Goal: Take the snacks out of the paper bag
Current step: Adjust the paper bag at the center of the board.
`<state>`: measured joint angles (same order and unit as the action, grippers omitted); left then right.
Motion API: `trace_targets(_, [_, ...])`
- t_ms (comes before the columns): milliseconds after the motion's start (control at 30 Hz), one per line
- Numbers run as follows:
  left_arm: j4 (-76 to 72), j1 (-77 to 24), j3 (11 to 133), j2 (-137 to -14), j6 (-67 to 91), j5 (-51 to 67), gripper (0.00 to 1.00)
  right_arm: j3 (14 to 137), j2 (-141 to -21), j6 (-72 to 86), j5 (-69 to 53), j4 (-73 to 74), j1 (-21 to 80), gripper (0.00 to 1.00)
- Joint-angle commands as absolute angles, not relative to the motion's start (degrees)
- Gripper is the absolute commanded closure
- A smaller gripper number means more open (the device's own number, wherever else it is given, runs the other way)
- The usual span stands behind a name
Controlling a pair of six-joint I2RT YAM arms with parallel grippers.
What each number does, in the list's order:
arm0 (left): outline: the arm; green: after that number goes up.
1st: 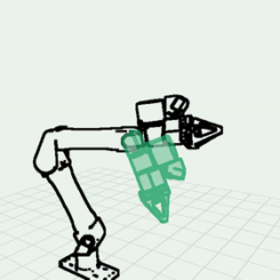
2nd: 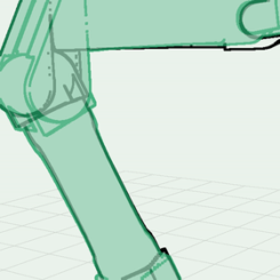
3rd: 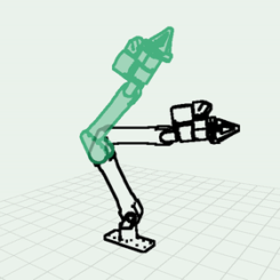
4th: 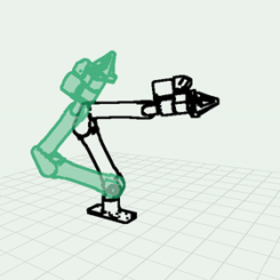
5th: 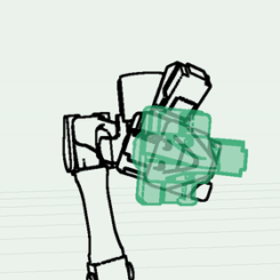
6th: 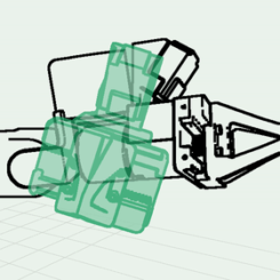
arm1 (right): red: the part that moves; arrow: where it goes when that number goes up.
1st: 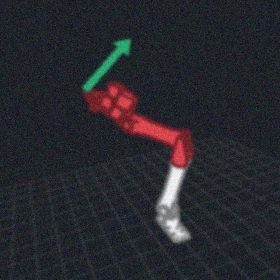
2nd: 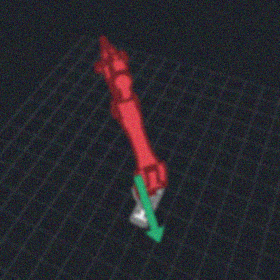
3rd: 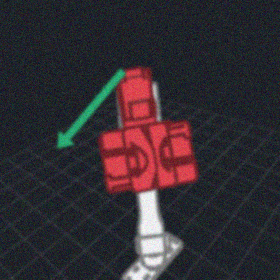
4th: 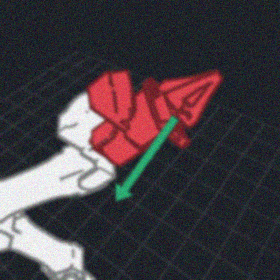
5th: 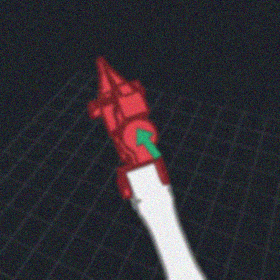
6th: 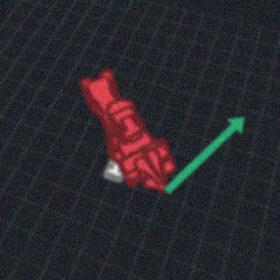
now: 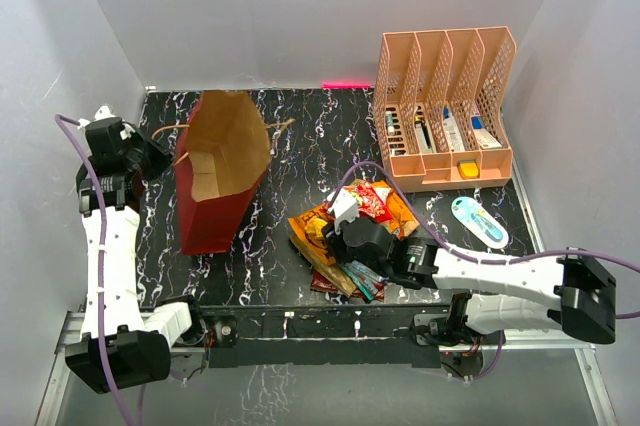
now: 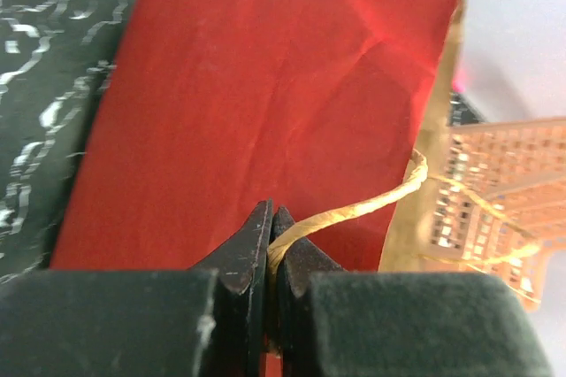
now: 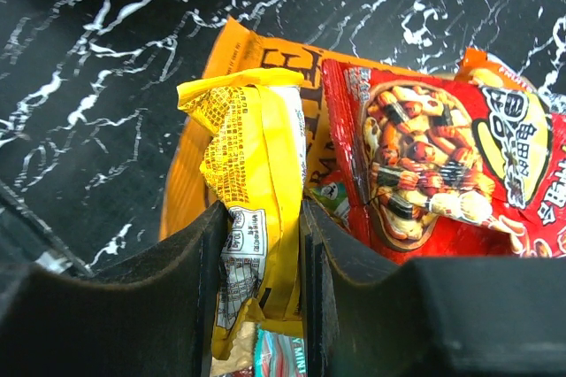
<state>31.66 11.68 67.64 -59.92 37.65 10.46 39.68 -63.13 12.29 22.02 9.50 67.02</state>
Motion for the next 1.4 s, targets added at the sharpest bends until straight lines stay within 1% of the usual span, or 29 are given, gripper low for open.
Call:
trace_targets(0, [38.70,11.95,70.42,-58.60,29.87,-0.83,1.00,39.03,-65.42,14.53,27.60,2.42,67.15,0.72])
trace_targets(100, [40.67,11.98,70.40,-57.26,28.61,-4.26,1.00,38.91,-66.40,14.95,27.96,2.60,67.15,0.66])
trace_targets(167, [41.01,11.92,69.70,-56.22,28.32,-5.41,1.00,38.76,-65.97,14.97,27.59,2.86,67.15,0.58])
trace_targets(233, [41.44,11.95,69.28,-55.53,28.13,-6.11,0.95,38.72,-65.28,14.23,26.87,3.26,67.18,0.53])
trace_targets(433, [43.07,11.91,70.76,-55.12,26.88,-10.22,0.83,39.54,-62.92,13.16,25.25,4.32,67.13,0.43])
trace_targets(567, [44.55,11.95,72.68,-54.29,26.46,-13.51,0.64,42.58,-61.62,12.70,21.96,6.95,67.15,0.40])
trace_targets(667, [45.03,11.91,73.98,-53.35,26.53,-14.23,0.52,44.95,-60.48,11.04,17.33,7.24,67.15,0.32])
trace_targets(833, [45.68,11.95,74.46,-52.69,25.94,-17.51,0.44,49.23,-60.88,9.02,11.63,8.39,67.10,0.23])
trace_targets(867, [45.84,11.95,74.45,-52.46,25.73,-18.62,0.42,50.00,-60.88,9.19,12.11,8.51,67.14,0.19])
trace_targets(900, [46.02,11.95,74.49,-52.35,25.55,-19.62,0.40,50.69,-60.90,9.55,13.63,8.60,67.14,0.08])
trace_targets(933, [46.38,11.95,74.73,-52.22,25.52,-20.70,0.36,51.34,-60.82,11.30,16.03,8.69,67.15,0.03])
trace_targets(967, [46.71,11.91,75.04,-52.13,25.49,-21.52,0.32,52.05,-60.91,13.68,19.88,9.19,67.15,0.02])
trace_targets(1033, [47.22,11.96,75.67,-52.12,25.28,-22.54,0.30,54.40,-61.72,16.10,24.32,11.49,67.08,0.02])
trace_targets(1167, [47.72,11.95,75.83,-51.69,24.70,-25.50,0.26,58.82,-63.94,12.35,24.69,14.49,67.12,0.02])
trace_targets(1200, [47.88,11.95,75.72,-51.58,24.48,-26.86,0.24,59.36,-64.32,12.00,25.26,14.94,67.10,0.02])
trace_targets(1233, [48.30,11.96,75.84,-51.50,24.48,-28.26,0.20,59.87,-64.56,11.76,25.59,15.24,67.13,0.02])
trace_targets(1300, [49.04,11.90,76.36,-51.19,24.85,-29.94,0.09,60.64,-65.09,11.72,25.79,15.84,67.06,0.02])
trace_targets(1333, [49.46,11.94,77.48,-51.20,24.85,-29.23,0.04,60.85,-65.25,11.76,25.54,15.95,67.10,0.02])
trace_targets(1367, [50.37,11.89,79.20,-52.05,24.91,-28.18,0.02,60.97,-65.43,11.78,25.21,15.99,67.10,0.02])
